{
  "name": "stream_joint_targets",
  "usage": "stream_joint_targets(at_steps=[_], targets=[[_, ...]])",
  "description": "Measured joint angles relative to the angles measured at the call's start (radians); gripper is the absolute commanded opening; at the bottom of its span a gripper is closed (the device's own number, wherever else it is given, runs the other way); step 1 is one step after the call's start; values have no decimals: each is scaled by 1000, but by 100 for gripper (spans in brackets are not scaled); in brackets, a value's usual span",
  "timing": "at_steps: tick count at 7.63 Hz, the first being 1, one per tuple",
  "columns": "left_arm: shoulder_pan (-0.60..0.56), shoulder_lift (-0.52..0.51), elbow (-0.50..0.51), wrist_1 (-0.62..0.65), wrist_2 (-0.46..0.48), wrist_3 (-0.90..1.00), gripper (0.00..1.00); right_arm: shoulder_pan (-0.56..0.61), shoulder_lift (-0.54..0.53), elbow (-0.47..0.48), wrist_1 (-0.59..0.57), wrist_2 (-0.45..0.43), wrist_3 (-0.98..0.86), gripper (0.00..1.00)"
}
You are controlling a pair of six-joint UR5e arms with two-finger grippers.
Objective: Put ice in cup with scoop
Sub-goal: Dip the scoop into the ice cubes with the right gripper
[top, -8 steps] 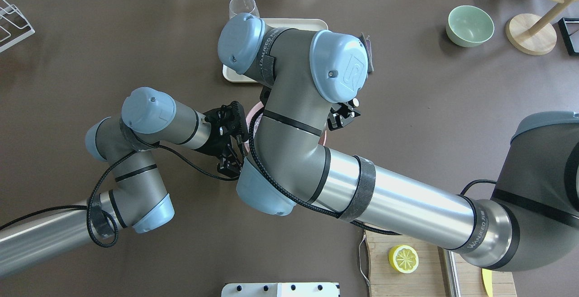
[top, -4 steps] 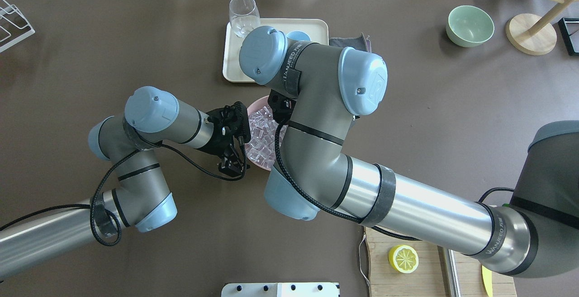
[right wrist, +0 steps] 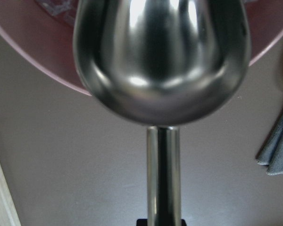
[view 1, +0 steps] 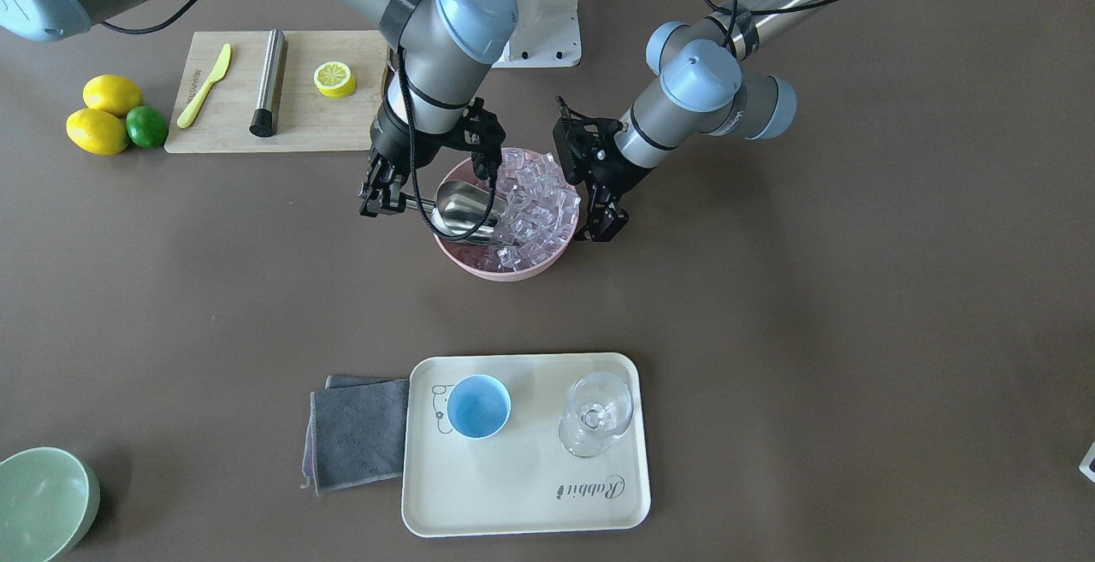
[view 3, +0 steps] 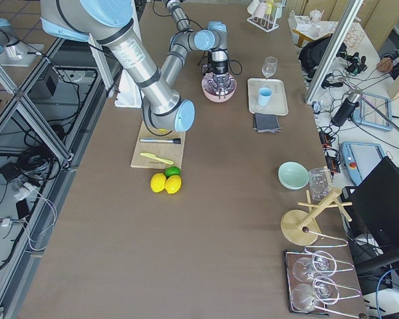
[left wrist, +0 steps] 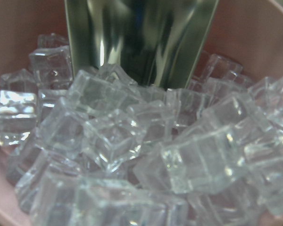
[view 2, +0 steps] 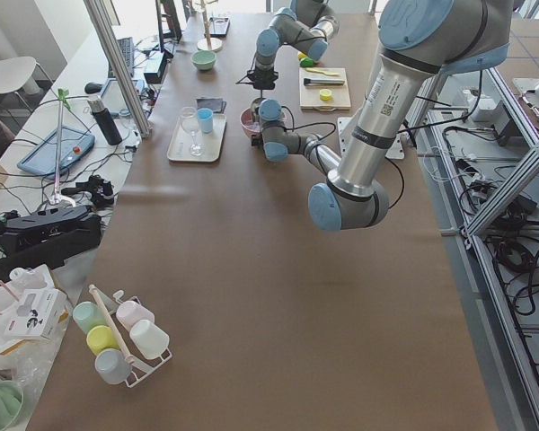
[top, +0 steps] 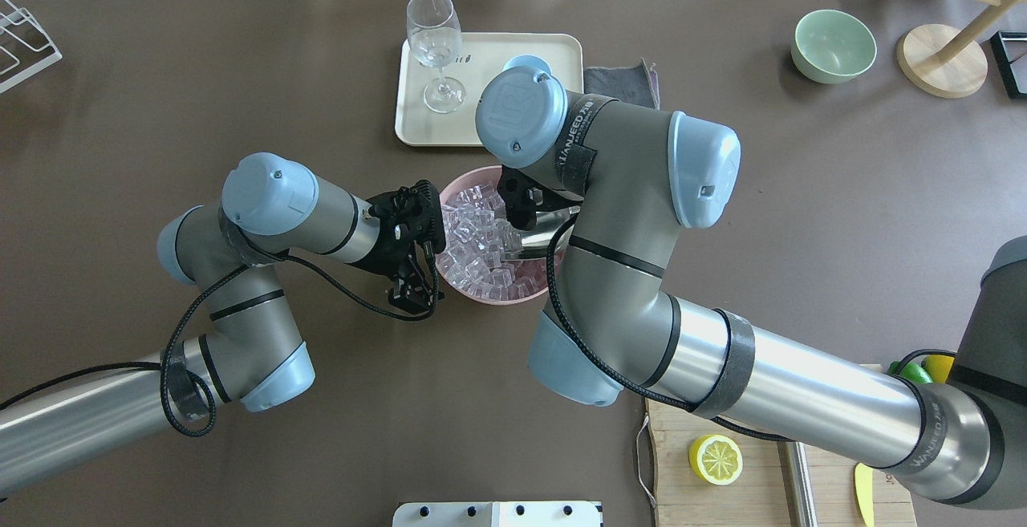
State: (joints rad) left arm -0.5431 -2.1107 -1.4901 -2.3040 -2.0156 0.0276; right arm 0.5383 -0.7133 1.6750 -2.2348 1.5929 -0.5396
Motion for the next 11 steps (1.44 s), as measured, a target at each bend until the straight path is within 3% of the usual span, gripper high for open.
stream_joint_targets(at_steps=[5,11], targets=[[0,0,0,0,0,0,99,3,-104,58,153,62,9,0],[0,0,0,1,0,0,99,73,-173,54,311,232,30,0]])
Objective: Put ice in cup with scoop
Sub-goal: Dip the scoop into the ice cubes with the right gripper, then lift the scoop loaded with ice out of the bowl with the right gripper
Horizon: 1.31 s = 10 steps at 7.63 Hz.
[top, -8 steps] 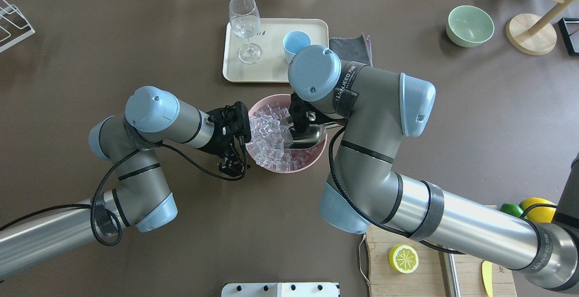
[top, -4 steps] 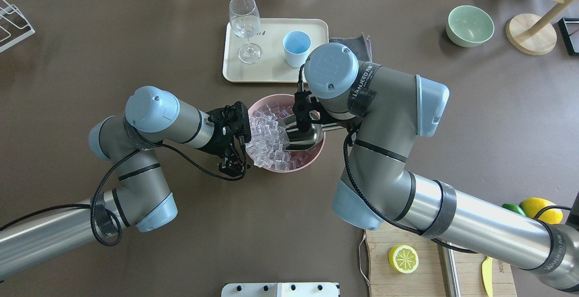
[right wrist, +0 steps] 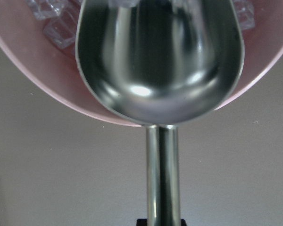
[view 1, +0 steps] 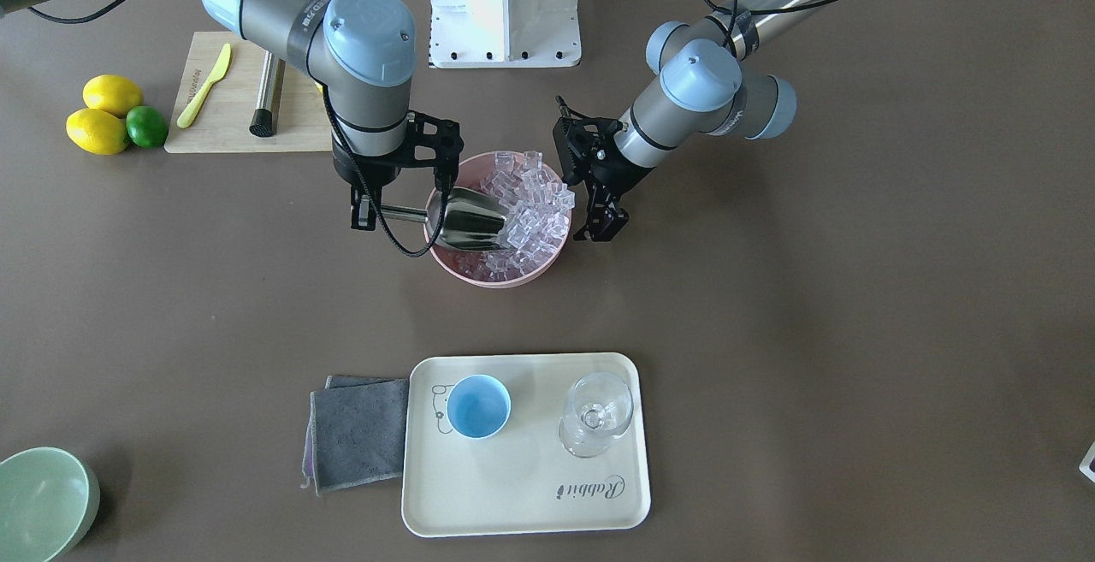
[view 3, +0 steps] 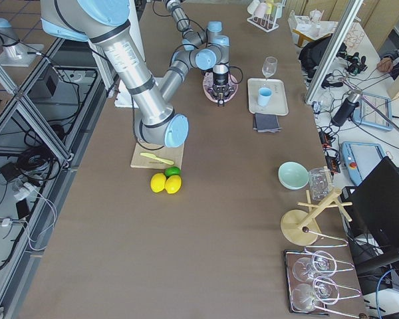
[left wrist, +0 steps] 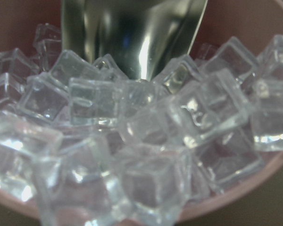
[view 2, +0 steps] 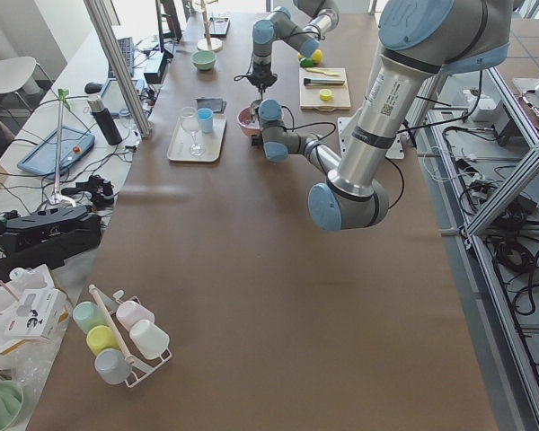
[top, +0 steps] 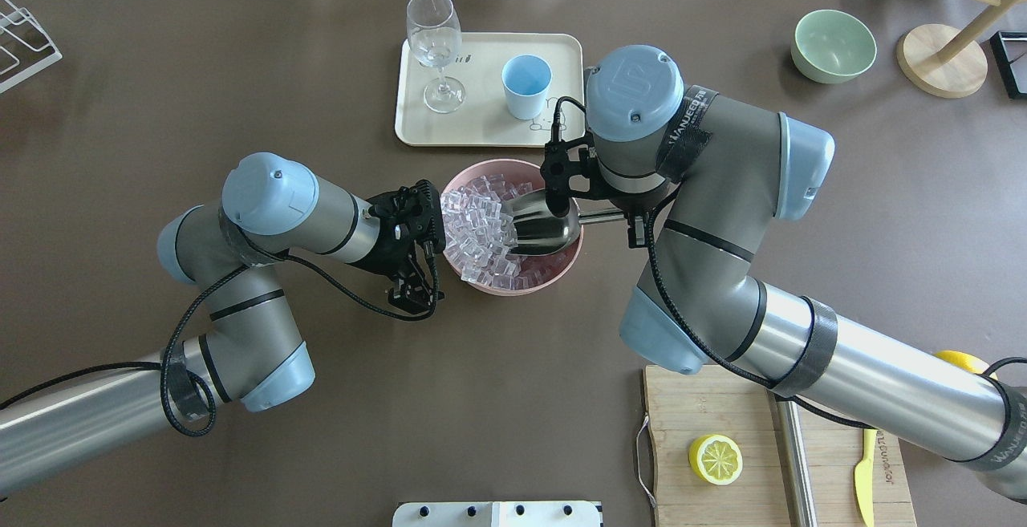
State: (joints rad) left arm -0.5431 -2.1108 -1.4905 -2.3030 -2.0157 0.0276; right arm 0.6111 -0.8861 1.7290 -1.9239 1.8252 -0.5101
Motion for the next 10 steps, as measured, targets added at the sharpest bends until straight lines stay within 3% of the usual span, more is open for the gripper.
stream_joint_targets(at_steps=[10], targets=[[0,0,-1,-1,0,-2,99,22,-86,-14,205,151,85,0]])
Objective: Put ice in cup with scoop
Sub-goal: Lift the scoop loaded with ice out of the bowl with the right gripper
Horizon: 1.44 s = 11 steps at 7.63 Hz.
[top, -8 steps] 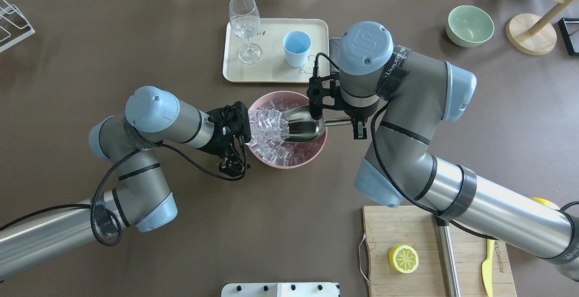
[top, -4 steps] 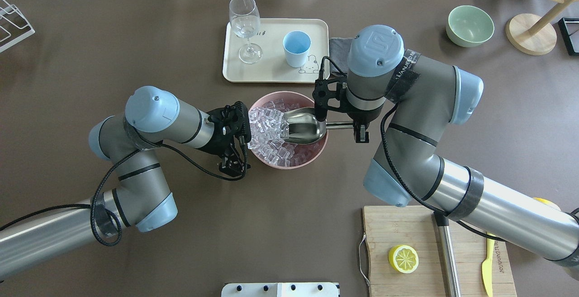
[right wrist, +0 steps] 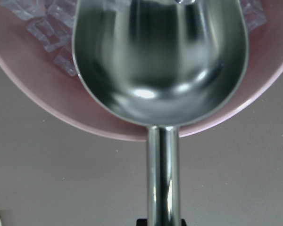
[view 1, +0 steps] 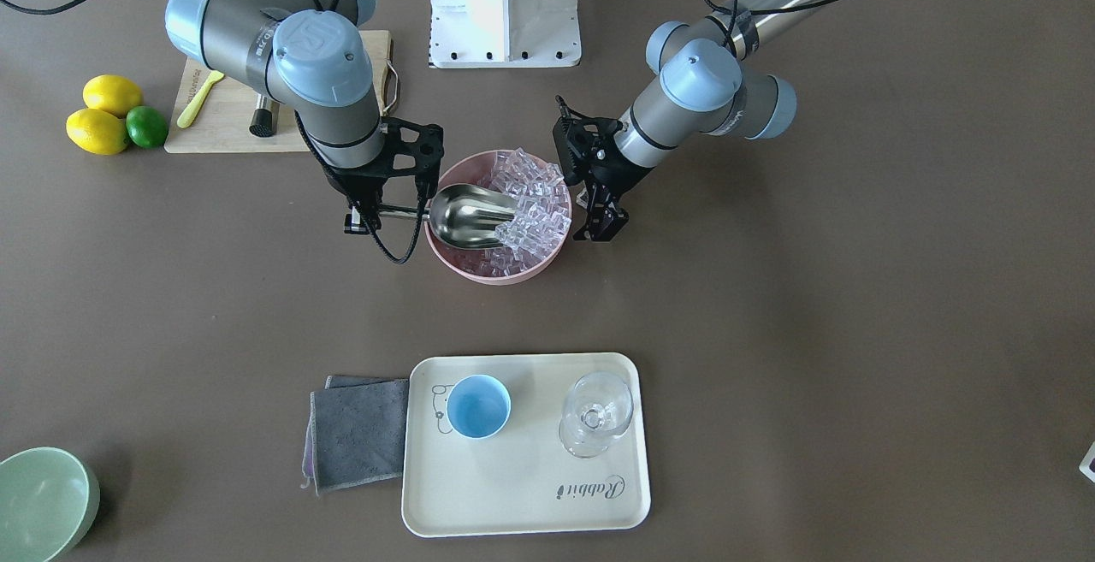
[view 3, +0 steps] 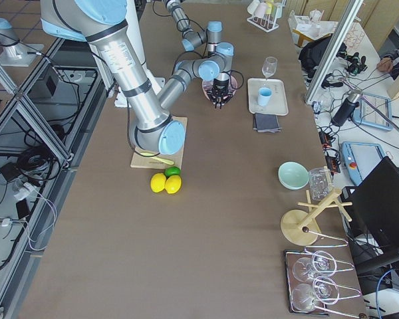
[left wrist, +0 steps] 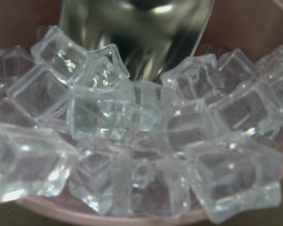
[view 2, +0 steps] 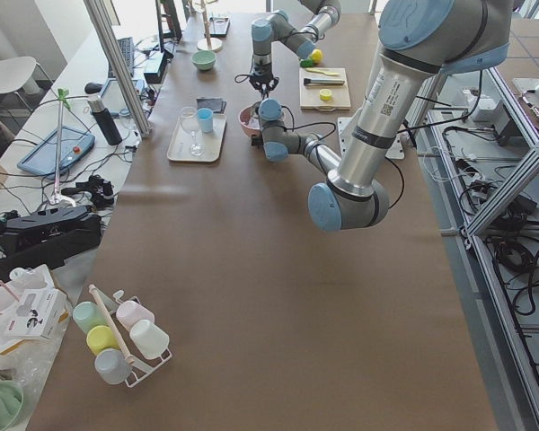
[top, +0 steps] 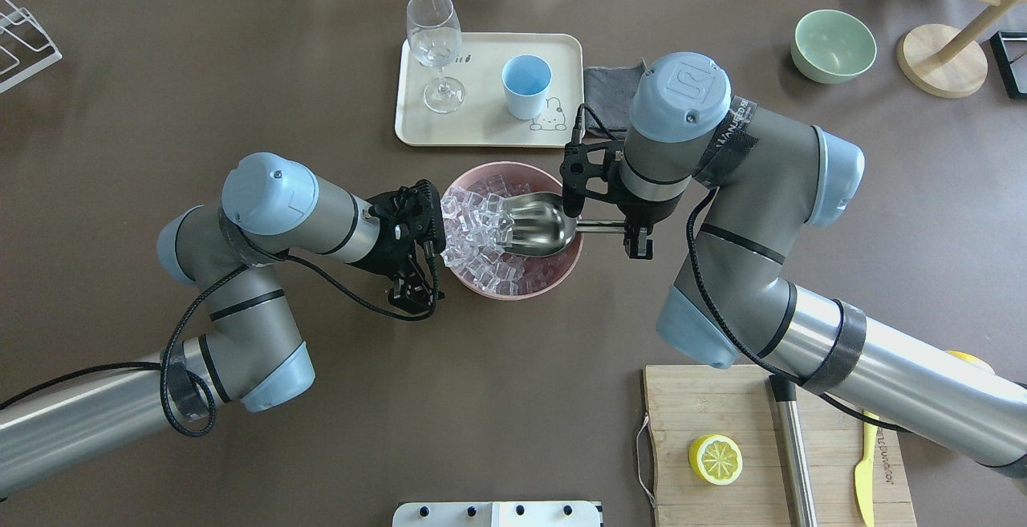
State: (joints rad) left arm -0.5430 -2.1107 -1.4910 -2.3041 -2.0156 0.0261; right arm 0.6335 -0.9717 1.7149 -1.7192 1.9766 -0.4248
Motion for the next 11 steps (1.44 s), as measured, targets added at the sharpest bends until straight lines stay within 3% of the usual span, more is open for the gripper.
stream_joint_targets(at_steps=[3,11], targets=[[0,1,0,0,-1,1,99,0,-6,-32,75,1,56,0],[0,3,0,0,-1,0,99,56,-9,26,81,113,63,0]])
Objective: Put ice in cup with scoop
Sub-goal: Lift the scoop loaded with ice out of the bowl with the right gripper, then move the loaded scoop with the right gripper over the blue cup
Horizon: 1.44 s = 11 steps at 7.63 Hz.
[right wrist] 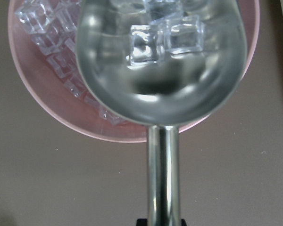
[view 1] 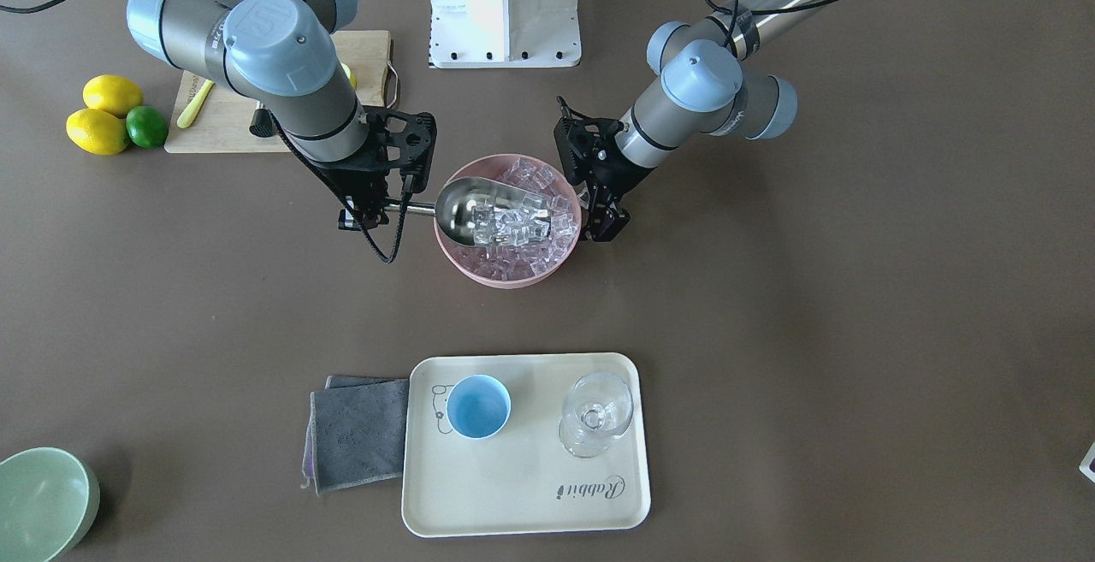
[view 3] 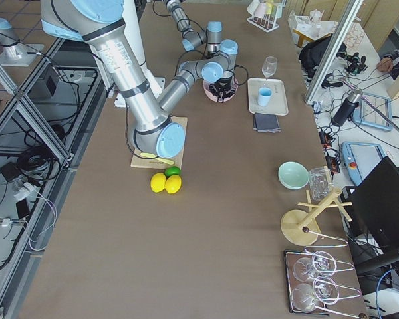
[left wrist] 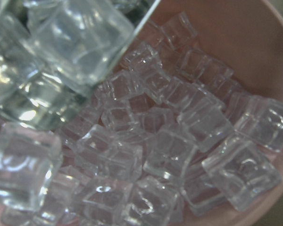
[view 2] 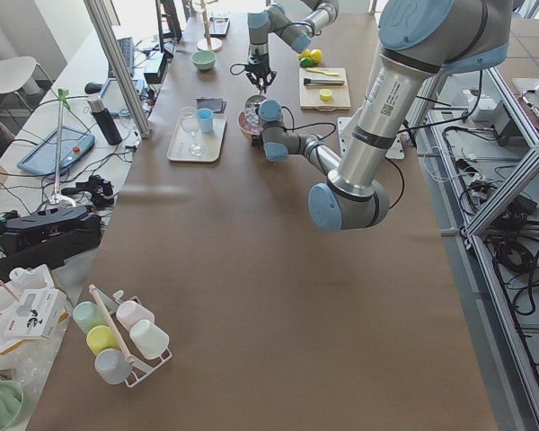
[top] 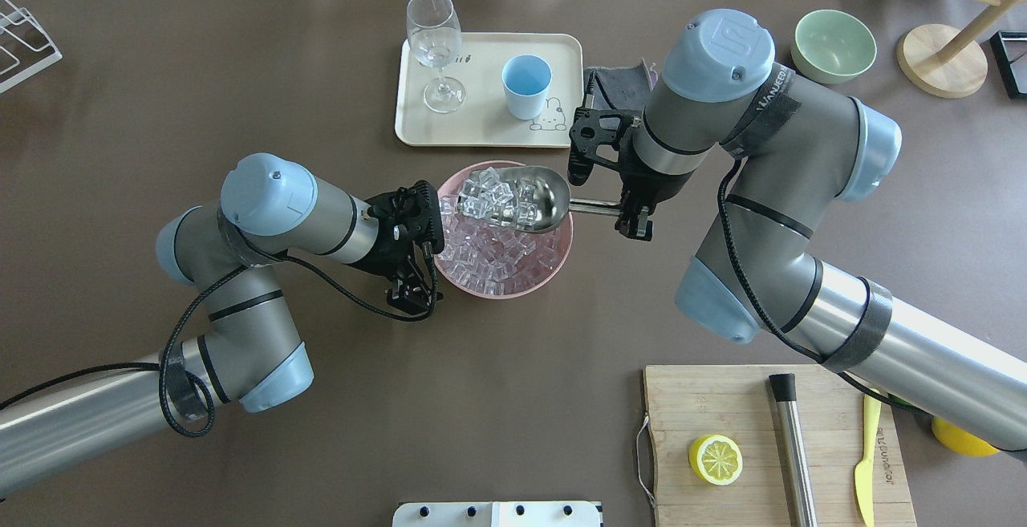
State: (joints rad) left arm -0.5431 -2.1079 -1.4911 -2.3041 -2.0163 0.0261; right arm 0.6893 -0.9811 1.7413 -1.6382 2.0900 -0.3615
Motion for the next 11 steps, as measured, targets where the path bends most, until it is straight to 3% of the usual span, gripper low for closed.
stream_joint_targets(at_steps=[6,11], targets=[[0,71,-60,-15,-10,4,99,19,-69,23,125,31,95,0],[1,82,-72,-15,-10,3,99,167,-57,11,-5,65,145,0]])
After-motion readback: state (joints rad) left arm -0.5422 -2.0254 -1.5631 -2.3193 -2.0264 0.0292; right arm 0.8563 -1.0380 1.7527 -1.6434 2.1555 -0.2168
